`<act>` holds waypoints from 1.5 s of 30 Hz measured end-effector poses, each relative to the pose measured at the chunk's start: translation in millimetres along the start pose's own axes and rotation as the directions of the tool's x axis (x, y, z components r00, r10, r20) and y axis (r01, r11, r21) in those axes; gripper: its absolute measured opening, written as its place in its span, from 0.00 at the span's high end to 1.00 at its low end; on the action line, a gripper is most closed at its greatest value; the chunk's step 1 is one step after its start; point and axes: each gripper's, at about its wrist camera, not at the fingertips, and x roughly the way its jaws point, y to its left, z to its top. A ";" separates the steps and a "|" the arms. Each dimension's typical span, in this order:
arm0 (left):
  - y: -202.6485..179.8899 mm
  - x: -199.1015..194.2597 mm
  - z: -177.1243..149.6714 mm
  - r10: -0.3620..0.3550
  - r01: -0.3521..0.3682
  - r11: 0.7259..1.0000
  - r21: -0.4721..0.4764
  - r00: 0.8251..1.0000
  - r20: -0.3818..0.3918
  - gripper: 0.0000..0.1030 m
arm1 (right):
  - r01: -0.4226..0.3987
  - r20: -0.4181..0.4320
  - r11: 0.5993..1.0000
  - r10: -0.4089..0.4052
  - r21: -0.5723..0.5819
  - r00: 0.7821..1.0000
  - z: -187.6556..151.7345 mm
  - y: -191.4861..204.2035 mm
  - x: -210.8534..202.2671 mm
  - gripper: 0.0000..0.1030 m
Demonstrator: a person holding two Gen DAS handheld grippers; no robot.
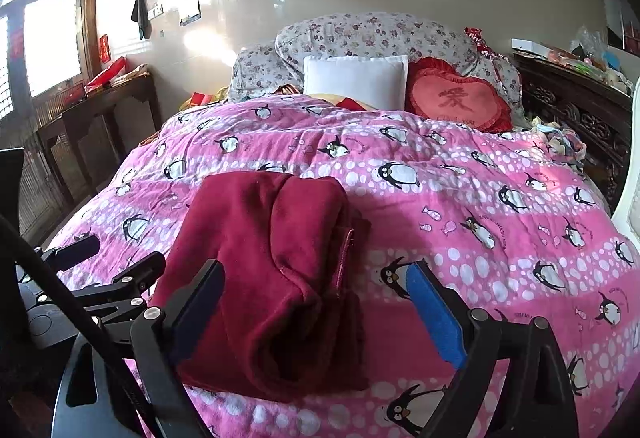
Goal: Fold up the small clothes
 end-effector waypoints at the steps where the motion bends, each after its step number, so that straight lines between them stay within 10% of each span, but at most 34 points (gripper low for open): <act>1: -0.1 0.0 -0.2 0.001 -0.001 1.000 -0.001 1.000 0.001 0.16 | 0.000 -0.001 1.000 0.000 0.001 1.000 -0.3 -0.2 0.7 0.08; 45: -6.9 8.9 -2.5 0.009 -0.009 1.000 0.010 1.000 -0.006 0.16 | -0.003 -0.062 1.000 0.005 0.028 0.998 -4.6 -0.7 19.9 0.06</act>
